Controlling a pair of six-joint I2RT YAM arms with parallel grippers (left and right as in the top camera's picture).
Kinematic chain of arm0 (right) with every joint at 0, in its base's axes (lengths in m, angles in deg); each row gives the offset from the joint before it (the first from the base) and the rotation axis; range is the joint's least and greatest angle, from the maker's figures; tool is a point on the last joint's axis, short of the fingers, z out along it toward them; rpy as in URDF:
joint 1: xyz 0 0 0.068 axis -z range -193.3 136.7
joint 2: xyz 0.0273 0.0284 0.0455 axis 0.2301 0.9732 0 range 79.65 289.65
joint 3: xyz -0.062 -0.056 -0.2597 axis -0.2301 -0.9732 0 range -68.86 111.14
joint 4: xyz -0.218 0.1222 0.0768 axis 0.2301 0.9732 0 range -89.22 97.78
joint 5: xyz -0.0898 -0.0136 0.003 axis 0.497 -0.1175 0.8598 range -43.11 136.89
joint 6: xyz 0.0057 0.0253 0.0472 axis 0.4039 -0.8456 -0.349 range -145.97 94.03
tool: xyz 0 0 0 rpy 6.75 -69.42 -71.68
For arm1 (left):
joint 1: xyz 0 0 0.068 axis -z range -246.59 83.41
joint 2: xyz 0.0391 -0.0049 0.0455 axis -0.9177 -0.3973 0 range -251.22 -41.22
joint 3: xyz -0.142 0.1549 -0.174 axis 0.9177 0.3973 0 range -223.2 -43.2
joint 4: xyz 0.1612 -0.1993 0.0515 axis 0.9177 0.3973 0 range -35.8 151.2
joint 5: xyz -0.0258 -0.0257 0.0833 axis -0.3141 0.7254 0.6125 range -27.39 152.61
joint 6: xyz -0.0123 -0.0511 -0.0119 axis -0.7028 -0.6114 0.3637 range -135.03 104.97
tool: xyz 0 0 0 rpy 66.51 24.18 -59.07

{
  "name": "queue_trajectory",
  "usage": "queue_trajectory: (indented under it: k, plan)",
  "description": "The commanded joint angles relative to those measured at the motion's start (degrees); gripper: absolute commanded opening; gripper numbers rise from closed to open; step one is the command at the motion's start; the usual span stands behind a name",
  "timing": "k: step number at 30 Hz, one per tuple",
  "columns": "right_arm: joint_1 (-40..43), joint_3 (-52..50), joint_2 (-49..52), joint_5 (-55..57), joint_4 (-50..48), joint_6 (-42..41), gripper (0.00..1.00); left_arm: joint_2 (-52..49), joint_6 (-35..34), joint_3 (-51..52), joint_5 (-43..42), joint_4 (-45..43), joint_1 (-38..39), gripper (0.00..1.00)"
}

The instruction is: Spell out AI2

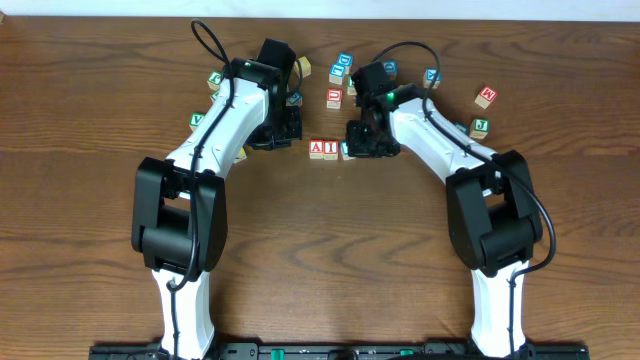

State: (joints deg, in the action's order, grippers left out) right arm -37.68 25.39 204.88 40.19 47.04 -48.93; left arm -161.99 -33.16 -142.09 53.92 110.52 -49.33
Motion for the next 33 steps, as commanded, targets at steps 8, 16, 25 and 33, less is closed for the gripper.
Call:
queue_trajectory:
  k: [8,16,25,33]
  plan:
    - [-1.2,-0.3,0.9,-1.0,-0.8,-1.2,0.03,-0.8,-0.1,0.5,0.1,0.0,0.0,0.08]
    - [-1.3,-0.3,0.9,-1.0,-1.2,-1.5,0.04,-0.8,-0.1,0.5,0.1,-0.4,1.7,0.08]
    - [-1.3,-0.3,0.9,-1.0,-1.5,-1.9,0.04,-2.5,-0.1,0.5,0.1,-2.3,4.5,0.08]
    - [-1.3,-0.3,0.9,-1.0,-1.5,-1.9,0.04,-5.8,0.2,0.5,0.1,-3.4,4.7,0.08]
